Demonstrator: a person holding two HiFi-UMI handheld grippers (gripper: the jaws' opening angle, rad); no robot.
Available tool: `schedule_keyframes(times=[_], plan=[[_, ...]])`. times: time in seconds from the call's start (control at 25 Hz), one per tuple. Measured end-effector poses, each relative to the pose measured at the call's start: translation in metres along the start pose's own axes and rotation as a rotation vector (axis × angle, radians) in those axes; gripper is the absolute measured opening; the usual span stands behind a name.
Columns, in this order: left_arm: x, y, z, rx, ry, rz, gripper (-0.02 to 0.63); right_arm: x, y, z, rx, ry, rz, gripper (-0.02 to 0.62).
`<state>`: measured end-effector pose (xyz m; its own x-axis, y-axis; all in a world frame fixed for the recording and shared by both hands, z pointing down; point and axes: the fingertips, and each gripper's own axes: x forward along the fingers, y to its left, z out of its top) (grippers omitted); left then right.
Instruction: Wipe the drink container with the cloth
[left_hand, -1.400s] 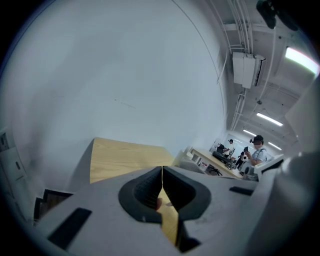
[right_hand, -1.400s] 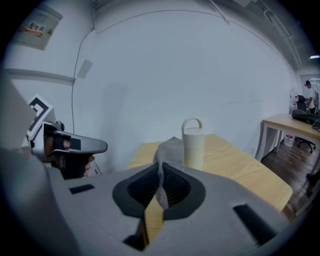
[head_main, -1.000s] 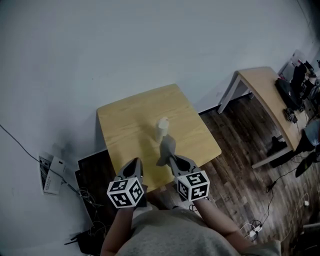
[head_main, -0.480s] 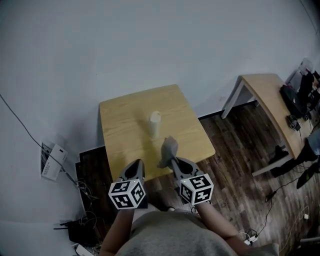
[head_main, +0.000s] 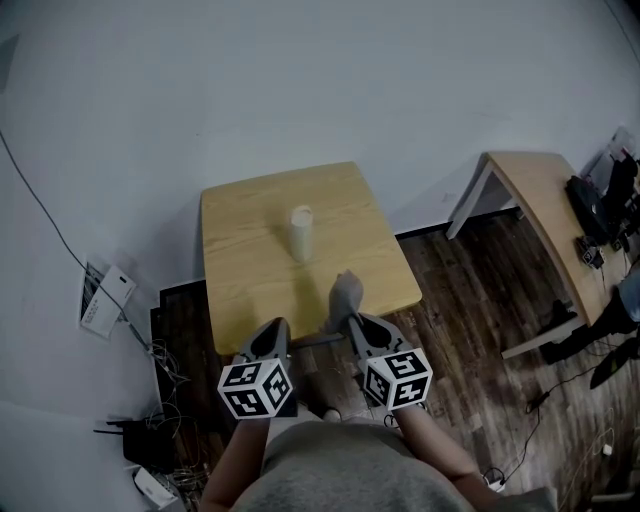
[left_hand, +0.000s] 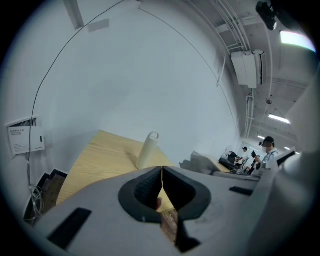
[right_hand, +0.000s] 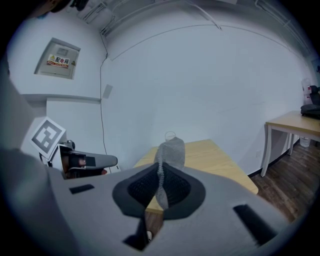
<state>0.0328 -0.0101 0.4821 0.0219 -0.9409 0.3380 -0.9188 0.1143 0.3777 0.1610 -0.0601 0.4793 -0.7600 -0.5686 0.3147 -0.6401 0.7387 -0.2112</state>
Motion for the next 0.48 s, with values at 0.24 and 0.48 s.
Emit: schedule_keyframes(times=[0.24,0.48], plan=[[-0.008,-0.009,-0.008,-0.001,0.004,0.011,0.003,-0.012,-0.001,-0.002,0.006,-0.016,0.008,0.009],[-0.009,-0.012,-0.008,-0.002,-0.001,0.02,0.003,-0.016,-0.003,-0.005,-0.005,-0.008,0.011,0.008]])
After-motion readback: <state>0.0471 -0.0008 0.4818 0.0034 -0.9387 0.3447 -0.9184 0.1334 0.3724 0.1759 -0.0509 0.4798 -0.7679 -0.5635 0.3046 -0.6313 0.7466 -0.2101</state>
